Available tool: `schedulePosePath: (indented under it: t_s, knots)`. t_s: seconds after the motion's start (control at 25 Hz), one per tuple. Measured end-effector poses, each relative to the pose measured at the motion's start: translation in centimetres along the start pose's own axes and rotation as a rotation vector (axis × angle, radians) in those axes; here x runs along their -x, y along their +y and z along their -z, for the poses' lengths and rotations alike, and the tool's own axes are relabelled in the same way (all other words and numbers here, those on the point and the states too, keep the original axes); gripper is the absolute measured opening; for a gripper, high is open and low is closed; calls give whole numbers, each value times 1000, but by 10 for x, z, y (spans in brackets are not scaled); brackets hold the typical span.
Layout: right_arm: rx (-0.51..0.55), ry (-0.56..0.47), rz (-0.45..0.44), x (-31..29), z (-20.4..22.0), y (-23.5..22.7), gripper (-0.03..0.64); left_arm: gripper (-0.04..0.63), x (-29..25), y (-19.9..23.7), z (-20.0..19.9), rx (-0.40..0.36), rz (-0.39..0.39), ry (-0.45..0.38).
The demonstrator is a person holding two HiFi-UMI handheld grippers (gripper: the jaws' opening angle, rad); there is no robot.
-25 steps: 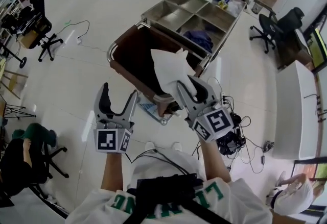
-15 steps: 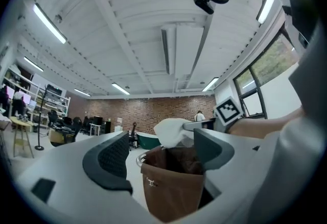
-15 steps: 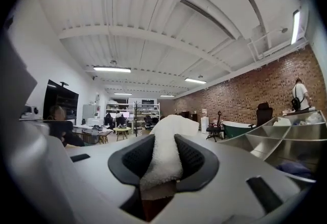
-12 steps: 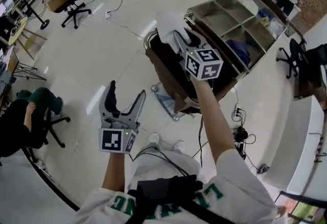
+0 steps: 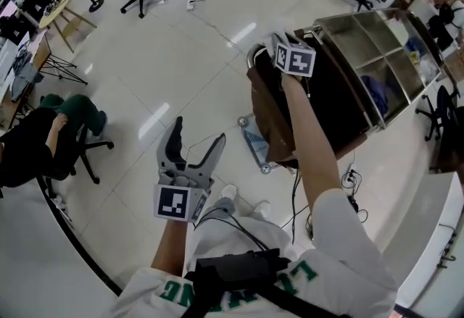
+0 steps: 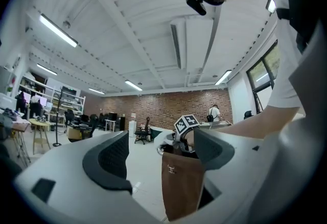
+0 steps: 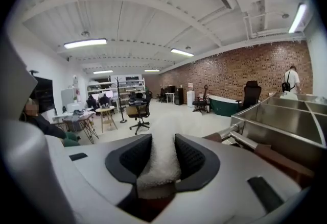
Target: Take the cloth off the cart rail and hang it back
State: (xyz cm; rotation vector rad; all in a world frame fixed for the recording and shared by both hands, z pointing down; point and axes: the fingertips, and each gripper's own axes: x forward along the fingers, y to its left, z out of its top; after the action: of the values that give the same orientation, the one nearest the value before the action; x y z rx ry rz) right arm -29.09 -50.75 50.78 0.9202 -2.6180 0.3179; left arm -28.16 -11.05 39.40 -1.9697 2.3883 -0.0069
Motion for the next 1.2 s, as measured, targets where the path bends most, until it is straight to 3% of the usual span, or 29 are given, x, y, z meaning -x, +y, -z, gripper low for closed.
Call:
schedulePosePath:
  t_s: [0.12,0.32,0.48,0.68,0.84,1.04,1.2]
  knots:
    - [71,50,58,-2,15,-3,190,391,4,3,4,7,-17,5]
    - [40,34,-5,-6,20,1,298,391,4,-2,2,33,-14,10]
    - [54,10,-18,-2,18,1,299,391,5,0,5,22,-20,6]
    - [40,-8,-22,5,20,-1,299,391,2,-5,-6,79,-17,11]
    - [43,11,-21,5,28,-2,298,391,8,3,7,30,-29,5]
    - [31,-4,-29,6,26,-2,296,391,8,5,9,33,-37,9]
    - [54,16,-69,-7,27,7,227,391,11,6,11,33,-40,17]
